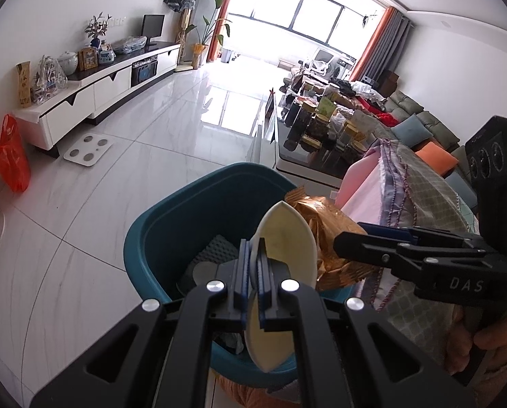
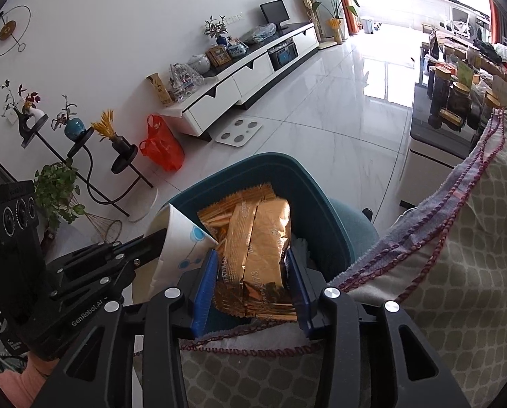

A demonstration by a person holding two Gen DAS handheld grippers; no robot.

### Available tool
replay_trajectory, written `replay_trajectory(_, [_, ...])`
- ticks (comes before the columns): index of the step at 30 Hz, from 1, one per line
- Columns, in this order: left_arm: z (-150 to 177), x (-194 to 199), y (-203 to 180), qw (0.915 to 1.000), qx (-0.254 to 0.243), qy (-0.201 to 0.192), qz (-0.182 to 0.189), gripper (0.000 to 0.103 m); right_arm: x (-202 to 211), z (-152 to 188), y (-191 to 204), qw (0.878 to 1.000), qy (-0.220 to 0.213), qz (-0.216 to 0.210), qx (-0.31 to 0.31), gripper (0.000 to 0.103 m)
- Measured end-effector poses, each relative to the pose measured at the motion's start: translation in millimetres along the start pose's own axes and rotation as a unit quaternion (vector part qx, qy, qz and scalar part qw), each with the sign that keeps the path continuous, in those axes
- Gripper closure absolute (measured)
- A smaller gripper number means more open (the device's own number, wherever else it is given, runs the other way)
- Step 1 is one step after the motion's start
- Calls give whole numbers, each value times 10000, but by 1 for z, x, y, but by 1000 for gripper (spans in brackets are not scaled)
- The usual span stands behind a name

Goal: Collect trash
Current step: 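Open both tools to drop the cup and wrappers into the basket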

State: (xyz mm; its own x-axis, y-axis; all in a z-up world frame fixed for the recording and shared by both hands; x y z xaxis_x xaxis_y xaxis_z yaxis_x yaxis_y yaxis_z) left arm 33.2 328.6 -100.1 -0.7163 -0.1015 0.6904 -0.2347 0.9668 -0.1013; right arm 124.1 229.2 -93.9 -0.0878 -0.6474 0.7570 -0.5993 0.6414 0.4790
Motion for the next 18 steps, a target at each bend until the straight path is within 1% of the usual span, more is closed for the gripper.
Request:
replay_trajectory(5, [5, -9, 1, 9998, 99, 130, 115, 97, -1, 0, 0, 10000, 2, 29, -36, 59])
replay_trajectory(6, [6, -11, 1, 9998, 101, 150, 123, 94, -1, -1, 0, 10000, 4, 22, -54, 58])
replay_trajectory(7, [7, -13, 1, 9997, 100, 176, 125, 88, -1, -1, -1, 10000, 2, 8, -71, 57])
replay_trajectory(9, [9, -17, 1, 9997, 111, 218, 99, 80, 1, -2, -2, 9999, -17, -16, -102, 50])
replay_trajectory(10, [10, -18, 1, 9996, 114, 232, 83, 76, 1, -2, -3, 9999, -34, -30, -120, 49])
replay_trajectory(12, [12, -18, 2, 9996, 129, 246, 63, 73, 3, -1, -3, 9999, -59, -55, -148, 48])
replay_trajectory(15, [14, -14, 2, 9997, 128, 196, 16, 66, 11, 1, -8, 9995, -122, -150, -242, 47])
replay_trajectory(16, [13, -10, 1, 9998, 102, 146, 2, 59, 14, 1, -9, 9994, -153, -186, -268, 47])
replay_trajectory(17, [12, -5, 0, 10000, 70, 71, 5, 54, 18, 1, -10, 9991, -186, -228, -293, 46])
replay_trajectory(18, [12, -1, -1, 10000, 42, 1, 15, 44, 24, 3, -12, 9988, -243, -289, -313, 45])
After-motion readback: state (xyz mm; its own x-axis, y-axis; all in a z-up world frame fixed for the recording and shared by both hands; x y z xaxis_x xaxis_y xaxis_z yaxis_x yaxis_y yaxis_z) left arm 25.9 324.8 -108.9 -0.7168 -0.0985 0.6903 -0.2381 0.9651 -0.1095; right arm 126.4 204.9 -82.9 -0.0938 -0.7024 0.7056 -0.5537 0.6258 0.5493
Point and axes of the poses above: each gripper's, at about its wrist camera, not at the fingertips, and x roughly against the way its jaws point, y to its left, z to its underside, the point moved 4 cm from there along -x, roughly the way its jaws point, and after that the axes turned 15 degrees about -x, right-handed, at the moved point
